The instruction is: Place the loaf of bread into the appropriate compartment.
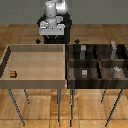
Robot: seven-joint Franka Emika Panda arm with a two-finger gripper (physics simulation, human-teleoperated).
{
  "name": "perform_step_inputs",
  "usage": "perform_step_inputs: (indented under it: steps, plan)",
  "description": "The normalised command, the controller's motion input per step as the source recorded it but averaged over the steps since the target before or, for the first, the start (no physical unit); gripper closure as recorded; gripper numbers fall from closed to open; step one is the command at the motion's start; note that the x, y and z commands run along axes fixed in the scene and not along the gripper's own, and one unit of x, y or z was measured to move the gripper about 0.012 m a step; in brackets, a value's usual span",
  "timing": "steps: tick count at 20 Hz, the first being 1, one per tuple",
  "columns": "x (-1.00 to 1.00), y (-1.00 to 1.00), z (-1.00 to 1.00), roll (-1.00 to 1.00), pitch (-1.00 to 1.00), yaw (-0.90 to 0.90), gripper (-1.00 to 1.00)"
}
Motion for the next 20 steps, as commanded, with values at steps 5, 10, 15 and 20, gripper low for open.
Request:
perform_step_inputs:
  steps: [5,10,15,20]
  plan:
    - [0.00,0.00,0.00,0.00,0.00,0.00,-1.00]
    - [0.00,-0.60,0.00,0.00,0.00,0.00,-1.00]
    - [0.00,-1.00,0.00,0.00,0.00,0.00,-1.00]
    - [0.00,-1.00,0.00,0.00,0.00,0.00,-1.00]
